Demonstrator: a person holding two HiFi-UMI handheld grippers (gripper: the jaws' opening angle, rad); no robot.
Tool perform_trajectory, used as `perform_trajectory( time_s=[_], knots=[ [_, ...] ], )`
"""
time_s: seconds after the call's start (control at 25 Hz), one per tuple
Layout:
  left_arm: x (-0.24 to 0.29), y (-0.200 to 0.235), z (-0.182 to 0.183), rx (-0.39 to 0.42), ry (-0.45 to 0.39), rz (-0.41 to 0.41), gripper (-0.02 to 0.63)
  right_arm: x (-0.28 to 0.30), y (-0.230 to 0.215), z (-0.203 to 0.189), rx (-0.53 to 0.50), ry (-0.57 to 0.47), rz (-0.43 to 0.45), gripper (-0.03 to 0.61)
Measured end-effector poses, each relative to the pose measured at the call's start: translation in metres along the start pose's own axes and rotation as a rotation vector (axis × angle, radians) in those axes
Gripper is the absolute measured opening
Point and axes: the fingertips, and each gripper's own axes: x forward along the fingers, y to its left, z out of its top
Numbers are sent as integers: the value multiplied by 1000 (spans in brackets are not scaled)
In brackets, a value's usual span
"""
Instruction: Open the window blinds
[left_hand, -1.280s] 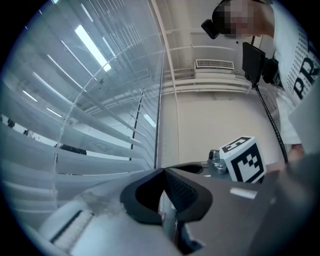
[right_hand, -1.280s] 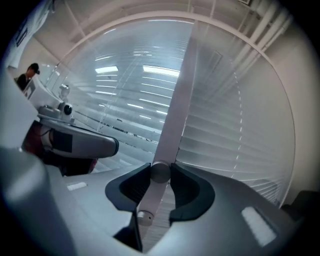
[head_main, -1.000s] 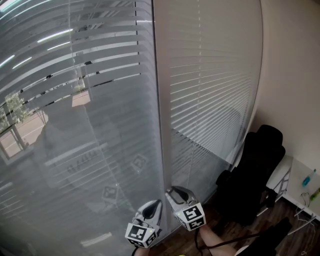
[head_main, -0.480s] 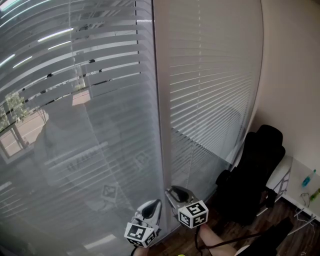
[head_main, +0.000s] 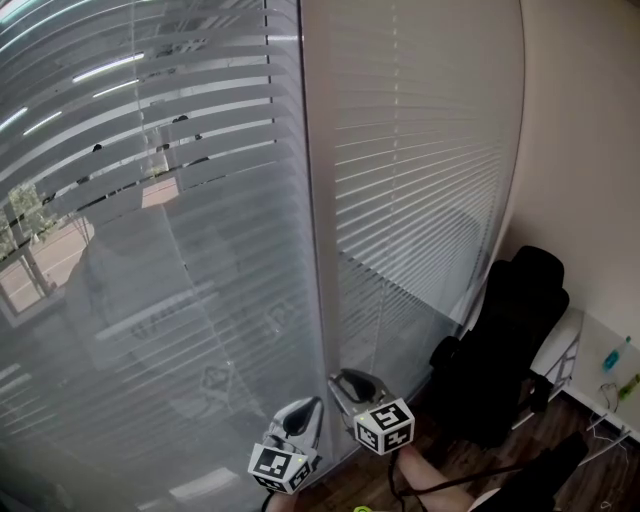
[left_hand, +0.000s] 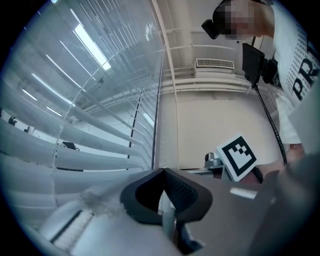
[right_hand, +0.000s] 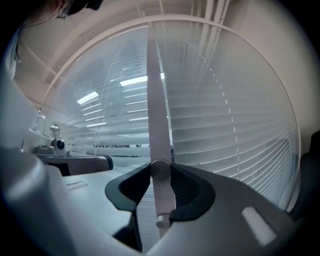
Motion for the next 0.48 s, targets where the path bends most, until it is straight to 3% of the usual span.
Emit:
perform_trajectory(
  time_s=[0.12,0.32,0.48],
  knots=[
    [-2,2,0,-1,-1,10,-6,-4,5,3,-206,29,-2,147],
    [-2,6,1,-1,-6,21,-6,-1,18,5,-634,102,2,178],
    [-1,6,1,-3,-7,21,-6,2,15,1,-718,122,-36,136]
  ],
)
